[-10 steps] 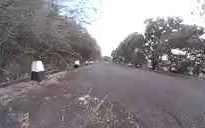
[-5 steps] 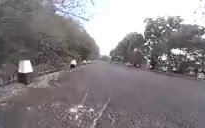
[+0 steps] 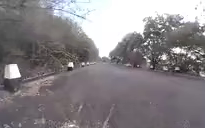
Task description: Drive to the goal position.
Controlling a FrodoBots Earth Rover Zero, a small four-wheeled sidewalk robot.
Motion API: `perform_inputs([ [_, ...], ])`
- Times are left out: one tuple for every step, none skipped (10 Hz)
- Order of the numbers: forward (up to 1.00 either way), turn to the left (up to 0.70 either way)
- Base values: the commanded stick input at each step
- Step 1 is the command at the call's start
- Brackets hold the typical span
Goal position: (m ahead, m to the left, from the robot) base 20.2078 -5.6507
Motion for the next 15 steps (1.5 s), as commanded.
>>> perform_inputs([
  [0.7, 0.01],
  [0.7, 0.01],
  [0.7, 0.01],
  [0.7, 0.01],
  [0.7, 0.01],
  [0.7, 0.01],
  [0.7, 0.01],
  [0.7, 0.01],
  [0.85, 0.01],
  [0.85, 0.01],
  [0.85, 0.01],
  [0.85, 0.01],
  [0.85, 0.01],
  [0.85, 0.01],
  [0.85, 0.01],
])
